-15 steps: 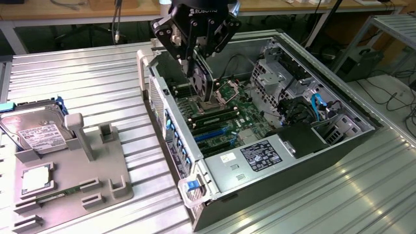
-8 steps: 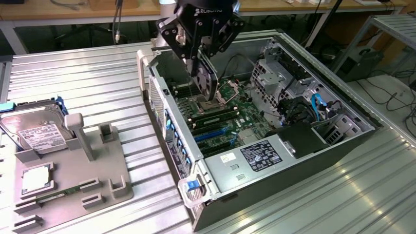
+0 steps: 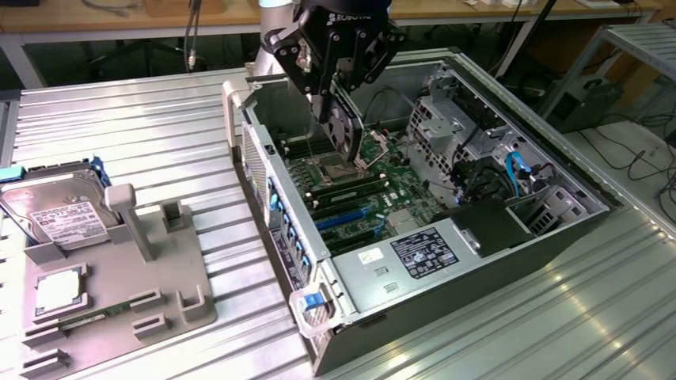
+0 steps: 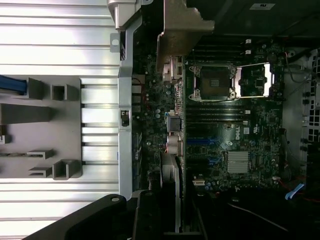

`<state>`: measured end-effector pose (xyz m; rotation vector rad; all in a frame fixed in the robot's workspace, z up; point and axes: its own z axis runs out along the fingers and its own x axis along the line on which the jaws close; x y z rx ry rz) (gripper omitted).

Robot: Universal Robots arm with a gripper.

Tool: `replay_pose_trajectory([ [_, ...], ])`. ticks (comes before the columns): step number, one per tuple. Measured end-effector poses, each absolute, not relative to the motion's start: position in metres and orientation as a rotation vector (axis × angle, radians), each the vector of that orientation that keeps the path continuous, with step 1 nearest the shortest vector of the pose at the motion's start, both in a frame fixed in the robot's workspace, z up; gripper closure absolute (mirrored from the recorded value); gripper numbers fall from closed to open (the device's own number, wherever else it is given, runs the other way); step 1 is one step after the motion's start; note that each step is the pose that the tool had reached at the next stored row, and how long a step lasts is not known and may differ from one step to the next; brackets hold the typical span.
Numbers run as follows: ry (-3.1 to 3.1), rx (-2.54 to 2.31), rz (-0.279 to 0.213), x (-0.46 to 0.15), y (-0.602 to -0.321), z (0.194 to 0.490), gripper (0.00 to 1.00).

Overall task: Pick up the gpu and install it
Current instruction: 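Pick up the gpu and move the gpu toward the slot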

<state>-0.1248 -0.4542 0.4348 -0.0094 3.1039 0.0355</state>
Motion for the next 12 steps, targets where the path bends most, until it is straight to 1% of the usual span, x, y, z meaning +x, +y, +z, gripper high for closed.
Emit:
replay_pose_trajectory([
  [12, 3.104, -0.015, 0.036, -0.107, -0.454, 0.434, 0.72],
])
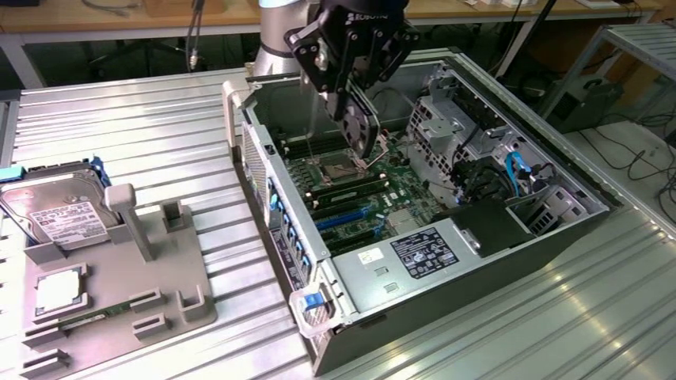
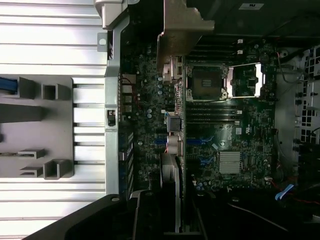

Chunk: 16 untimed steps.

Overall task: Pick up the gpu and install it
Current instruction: 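Pick up the gpu and move the gpu toward the slot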

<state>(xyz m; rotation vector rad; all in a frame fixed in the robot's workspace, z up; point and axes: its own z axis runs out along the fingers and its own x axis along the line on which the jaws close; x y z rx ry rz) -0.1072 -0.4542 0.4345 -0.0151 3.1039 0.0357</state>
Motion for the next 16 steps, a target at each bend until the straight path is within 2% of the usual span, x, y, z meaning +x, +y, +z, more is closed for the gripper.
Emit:
replay_pose_trajectory([
  [16, 3.104, -0.021, 0.036, -0.073, -0.454, 0.434, 0.72],
])
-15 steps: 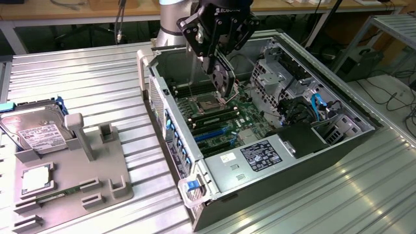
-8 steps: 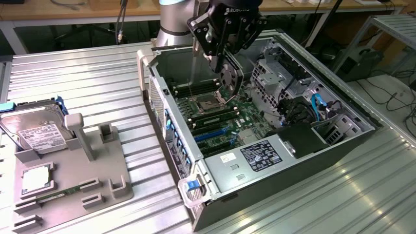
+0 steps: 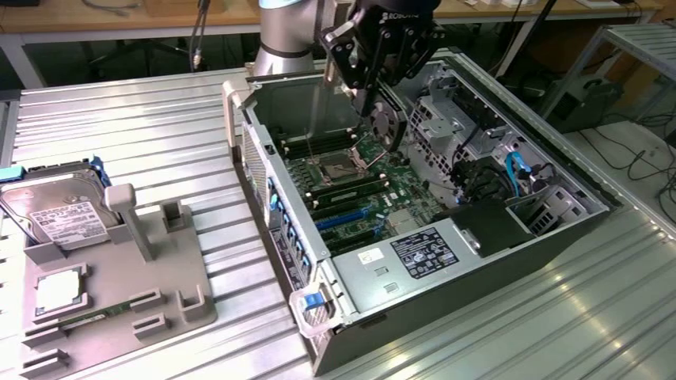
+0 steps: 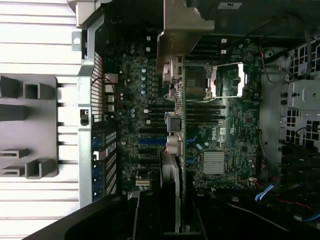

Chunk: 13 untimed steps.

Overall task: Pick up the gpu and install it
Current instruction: 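Pick up the gpu and move the gpu toward the slot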

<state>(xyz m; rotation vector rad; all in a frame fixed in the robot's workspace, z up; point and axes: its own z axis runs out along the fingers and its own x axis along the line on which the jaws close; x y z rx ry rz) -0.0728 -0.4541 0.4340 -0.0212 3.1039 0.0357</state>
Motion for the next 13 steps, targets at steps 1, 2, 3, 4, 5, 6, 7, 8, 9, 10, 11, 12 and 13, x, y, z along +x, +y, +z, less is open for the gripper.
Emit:
replay_pose_trajectory([
  [1, 3.104, -0.021, 0.036, -0.07, -0.454, 0.434, 0.72],
  [2, 3.104, -0.021, 0.036, -0.068, -0.454, 0.434, 0.72],
  [3, 3.104, -0.021, 0.036, -0.066, -0.454, 0.434, 0.72],
  [4, 3.104, -0.021, 0.036, -0.064, -0.454, 0.434, 0.72],
  [5, 3.104, -0.021, 0.036, -0.062, -0.454, 0.434, 0.72],
  [6, 3.104, -0.021, 0.036, -0.059, -0.454, 0.434, 0.72],
  [7, 3.104, -0.021, 0.036, -0.056, -0.454, 0.434, 0.72],
  [8, 3.104, -0.021, 0.036, -0.053, -0.454, 0.434, 0.72],
  [9, 3.104, -0.021, 0.036, -0.051, -0.454, 0.434, 0.72],
  [10, 3.104, -0.021, 0.036, -0.048, -0.454, 0.434, 0.72],
  [11, 3.104, -0.022, 0.036, -0.045, -0.454, 0.434, 0.72],
  [12, 3.104, -0.022, 0.036, -0.042, -0.454, 0.434, 0.72],
  [13, 3.104, -0.022, 0.036, -0.039, -0.454, 0.434, 0.72],
])
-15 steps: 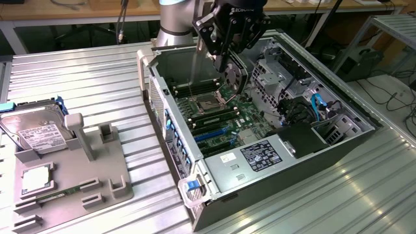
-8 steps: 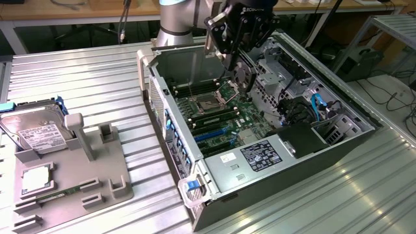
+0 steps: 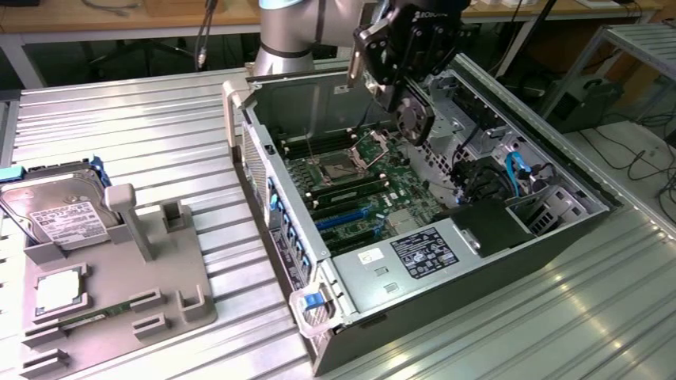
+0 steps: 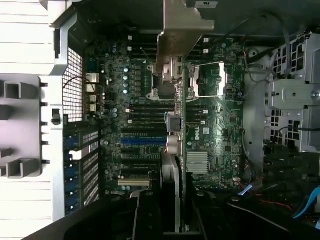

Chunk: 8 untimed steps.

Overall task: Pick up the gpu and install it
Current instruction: 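Pick up the gpu and move the gpu toward the slot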

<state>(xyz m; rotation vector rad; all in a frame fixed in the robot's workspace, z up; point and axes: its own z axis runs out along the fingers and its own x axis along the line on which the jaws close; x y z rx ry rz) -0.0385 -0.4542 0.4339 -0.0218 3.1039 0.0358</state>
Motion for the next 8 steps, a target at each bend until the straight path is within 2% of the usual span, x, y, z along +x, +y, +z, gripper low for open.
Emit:
replay_pose_trajectory([
  [8, 3.104, -0.023, 0.036, -0.008, -0.454, 0.434, 0.72],
])
